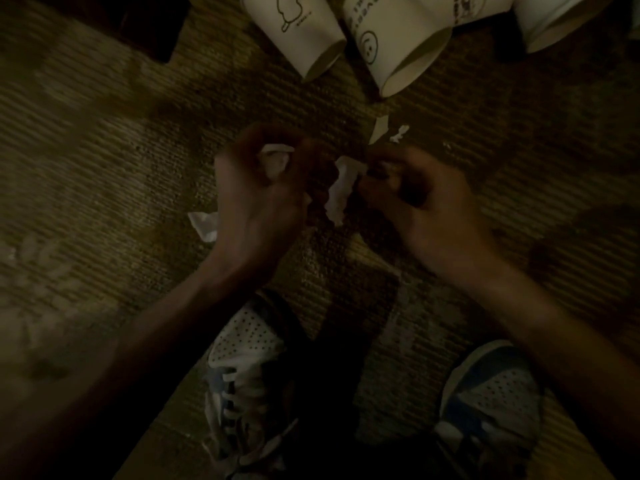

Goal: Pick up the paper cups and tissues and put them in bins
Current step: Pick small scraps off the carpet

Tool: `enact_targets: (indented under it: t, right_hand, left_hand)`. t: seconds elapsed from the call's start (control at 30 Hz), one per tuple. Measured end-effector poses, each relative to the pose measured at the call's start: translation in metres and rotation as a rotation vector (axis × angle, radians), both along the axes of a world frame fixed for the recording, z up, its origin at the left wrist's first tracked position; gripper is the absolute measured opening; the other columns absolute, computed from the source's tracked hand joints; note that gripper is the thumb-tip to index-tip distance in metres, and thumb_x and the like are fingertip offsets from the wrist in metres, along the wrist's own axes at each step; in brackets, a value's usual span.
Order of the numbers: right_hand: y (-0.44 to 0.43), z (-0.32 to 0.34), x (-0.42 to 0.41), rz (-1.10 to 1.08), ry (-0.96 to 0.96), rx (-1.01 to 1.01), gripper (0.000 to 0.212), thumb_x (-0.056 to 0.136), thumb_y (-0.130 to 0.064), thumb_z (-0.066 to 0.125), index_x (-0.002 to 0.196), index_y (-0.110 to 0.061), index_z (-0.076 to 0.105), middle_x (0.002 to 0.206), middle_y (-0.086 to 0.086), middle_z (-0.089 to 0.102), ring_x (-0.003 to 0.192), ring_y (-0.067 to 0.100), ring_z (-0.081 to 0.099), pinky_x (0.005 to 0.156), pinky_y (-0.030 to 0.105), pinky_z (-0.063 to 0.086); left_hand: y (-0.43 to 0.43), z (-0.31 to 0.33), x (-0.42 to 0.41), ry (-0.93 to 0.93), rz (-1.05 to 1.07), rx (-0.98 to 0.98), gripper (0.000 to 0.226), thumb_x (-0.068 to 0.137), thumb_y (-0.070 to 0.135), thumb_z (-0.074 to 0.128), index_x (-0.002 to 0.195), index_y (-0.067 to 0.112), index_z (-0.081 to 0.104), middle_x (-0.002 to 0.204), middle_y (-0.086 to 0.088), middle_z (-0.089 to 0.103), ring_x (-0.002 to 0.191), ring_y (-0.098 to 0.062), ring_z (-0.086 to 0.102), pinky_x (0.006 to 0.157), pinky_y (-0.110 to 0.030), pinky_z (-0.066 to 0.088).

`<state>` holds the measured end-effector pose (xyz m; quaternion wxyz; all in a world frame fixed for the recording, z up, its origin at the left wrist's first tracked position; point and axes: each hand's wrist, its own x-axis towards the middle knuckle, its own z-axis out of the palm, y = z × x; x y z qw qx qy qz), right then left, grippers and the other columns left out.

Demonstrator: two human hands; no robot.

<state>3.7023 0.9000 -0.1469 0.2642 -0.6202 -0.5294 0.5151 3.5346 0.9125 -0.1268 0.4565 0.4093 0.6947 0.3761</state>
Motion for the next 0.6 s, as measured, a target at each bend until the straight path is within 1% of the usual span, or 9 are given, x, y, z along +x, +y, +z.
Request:
enact_targets:
  t: [0.07, 0.1, 0.13, 0.2, 0.3, 0.43, 0.47, 0.53, 0.6]
  right_hand:
    - [0.007, -0.008, -0.006, 0.132, -0.156, 0.054, 0.043, 0.09, -0.04, 0.066, 0.13, -0.031, 0.057, 0.097, -0.018, 0.063, 0.086, -0.002, 0.06, 0.073, 0.01, 0.046]
    - [0.009, -0.013, -0.01, 0.189, -0.209, 0.069, 0.047, 0.088, -0.04, 0.068, 0.131, -0.027, 0.057, 0.105, -0.016, 0.063, 0.094, 0.0, 0.059, 0.078, 0.01, 0.045]
    - [0.01, -0.018, -0.014, 0.237, -0.253, 0.083, 0.044, 0.087, -0.039, 0.07, 0.126, -0.023, 0.061, 0.111, -0.01, 0.065, 0.1, 0.005, 0.06, 0.083, 0.017, 0.048]
    - [0.009, -0.024, -0.02, 0.286, -0.334, 0.114, 0.024, 0.087, -0.035, 0.071, 0.104, -0.018, 0.071, 0.103, -0.001, 0.068, 0.095, 0.014, 0.062, 0.079, 0.033, 0.05]
    - [0.01, -0.028, -0.019, 0.234, -0.372, 0.073, 0.014, 0.087, -0.032, 0.07, 0.085, -0.018, 0.073, 0.084, -0.001, 0.069, 0.079, 0.015, 0.063, 0.068, 0.034, 0.048]
    - [0.011, -0.015, -0.016, -0.049, -0.017, -0.141, 0.012, 0.085, -0.025, 0.074, 0.075, -0.018, 0.073, 0.07, 0.008, 0.071, 0.061, 0.028, 0.066, 0.052, 0.038, 0.05]
    - [0.011, -0.01, -0.017, -0.089, 0.069, -0.15, 0.011, 0.085, -0.024, 0.074, 0.074, -0.02, 0.074, 0.07, 0.005, 0.073, 0.06, 0.025, 0.067, 0.05, 0.036, 0.05]
    - [0.007, -0.004, -0.022, -0.087, 0.169, -0.117, 0.013, 0.086, -0.021, 0.072, 0.074, -0.028, 0.073, 0.07, -0.009, 0.073, 0.064, 0.006, 0.068, 0.056, 0.021, 0.051]
    - [0.003, 0.003, -0.029, -0.018, 0.212, -0.08, 0.018, 0.089, -0.018, 0.068, 0.077, -0.031, 0.072, 0.074, -0.017, 0.073, 0.069, -0.001, 0.068, 0.058, 0.013, 0.05]
  left_hand:
    - [0.004, -0.002, -0.007, 0.041, 0.037, -0.044, 0.017, 0.093, 0.033, 0.063, 0.076, 0.032, 0.063, 0.066, 0.014, 0.07, 0.057, -0.011, 0.069, 0.043, -0.029, 0.052]
    - [0.005, -0.003, -0.008, 0.071, 0.046, -0.066, 0.023, 0.094, 0.039, 0.06, 0.072, 0.034, 0.065, 0.065, 0.017, 0.07, 0.057, -0.008, 0.069, 0.044, -0.026, 0.052]
    - [0.005, -0.004, -0.008, 0.092, 0.05, -0.085, 0.032, 0.095, 0.044, 0.056, 0.066, 0.036, 0.066, 0.063, 0.019, 0.068, 0.057, -0.004, 0.068, 0.045, -0.021, 0.05]
    - [0.005, -0.005, -0.008, 0.074, 0.056, -0.135, 0.044, 0.095, 0.054, 0.048, 0.058, 0.042, 0.068, 0.058, 0.02, 0.066, 0.055, 0.0, 0.066, 0.044, -0.016, 0.046]
    - [0.004, -0.007, -0.008, 0.008, 0.093, -0.188, 0.049, 0.094, 0.06, 0.045, 0.06, 0.037, 0.071, 0.058, 0.015, 0.067, 0.056, -0.001, 0.065, 0.045, -0.014, 0.044]
    - [0.0, -0.016, -0.002, 0.001, 0.043, -0.209, 0.04, 0.096, 0.058, 0.043, 0.08, 0.032, 0.07, 0.077, 0.016, 0.071, 0.069, 0.001, 0.066, 0.06, -0.023, 0.05]
    - [-0.001, -0.018, 0.001, 0.012, 0.015, -0.199, 0.037, 0.096, 0.057, 0.043, 0.086, 0.033, 0.069, 0.085, 0.013, 0.071, 0.075, 0.001, 0.066, 0.064, -0.023, 0.051]
    - [-0.004, -0.018, 0.007, 0.058, -0.08, -0.184, 0.035, 0.099, 0.051, 0.041, 0.097, 0.029, 0.068, 0.094, 0.009, 0.066, 0.08, 0.001, 0.063, 0.066, -0.012, 0.047]
    - [-0.008, -0.016, 0.012, 0.006, -0.161, -0.153, 0.034, 0.102, 0.044, 0.04, 0.096, 0.027, 0.069, 0.089, 0.011, 0.07, 0.077, 0.002, 0.064, 0.063, -0.01, 0.047]
